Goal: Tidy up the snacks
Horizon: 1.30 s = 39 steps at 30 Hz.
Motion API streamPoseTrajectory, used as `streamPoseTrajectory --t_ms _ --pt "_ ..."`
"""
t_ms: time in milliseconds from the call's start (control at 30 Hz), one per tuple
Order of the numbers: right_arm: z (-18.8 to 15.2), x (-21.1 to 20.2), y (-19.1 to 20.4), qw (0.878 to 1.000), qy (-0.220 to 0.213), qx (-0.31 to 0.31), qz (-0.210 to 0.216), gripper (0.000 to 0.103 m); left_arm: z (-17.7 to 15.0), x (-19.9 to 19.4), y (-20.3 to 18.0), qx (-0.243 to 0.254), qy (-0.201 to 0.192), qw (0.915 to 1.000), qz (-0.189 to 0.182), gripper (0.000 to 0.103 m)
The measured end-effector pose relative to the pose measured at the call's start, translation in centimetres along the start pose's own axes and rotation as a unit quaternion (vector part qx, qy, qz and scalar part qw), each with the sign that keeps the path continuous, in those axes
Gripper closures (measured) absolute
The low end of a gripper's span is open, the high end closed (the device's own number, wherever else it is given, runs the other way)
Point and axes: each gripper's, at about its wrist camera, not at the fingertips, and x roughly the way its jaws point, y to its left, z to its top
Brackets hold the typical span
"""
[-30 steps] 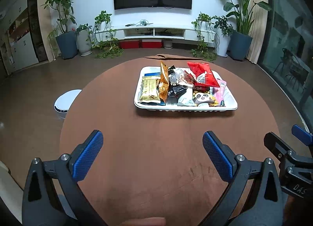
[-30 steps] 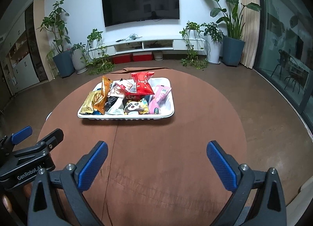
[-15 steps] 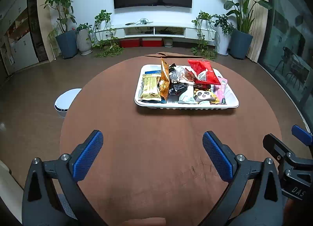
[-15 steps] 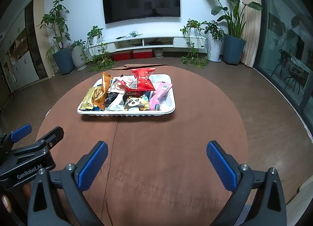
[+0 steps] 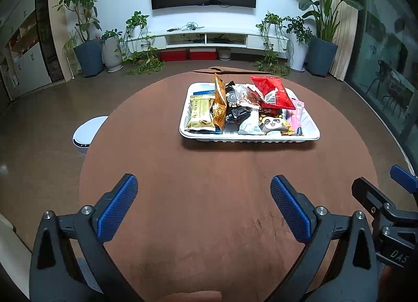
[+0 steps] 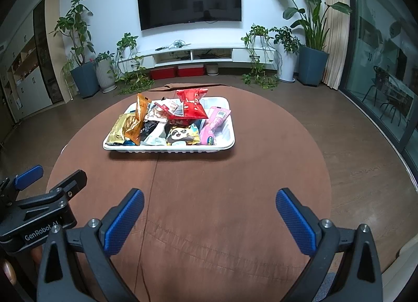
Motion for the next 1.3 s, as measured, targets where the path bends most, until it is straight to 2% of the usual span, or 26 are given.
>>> streamPoseTrajectory --t_ms 1300 --pt "-0.26 0.06 0.13 1.0 0.004 -0.001 0.0 0.0 -0.04 0.13 -0.02 0.0 0.002 1.0 0.001 0.0"
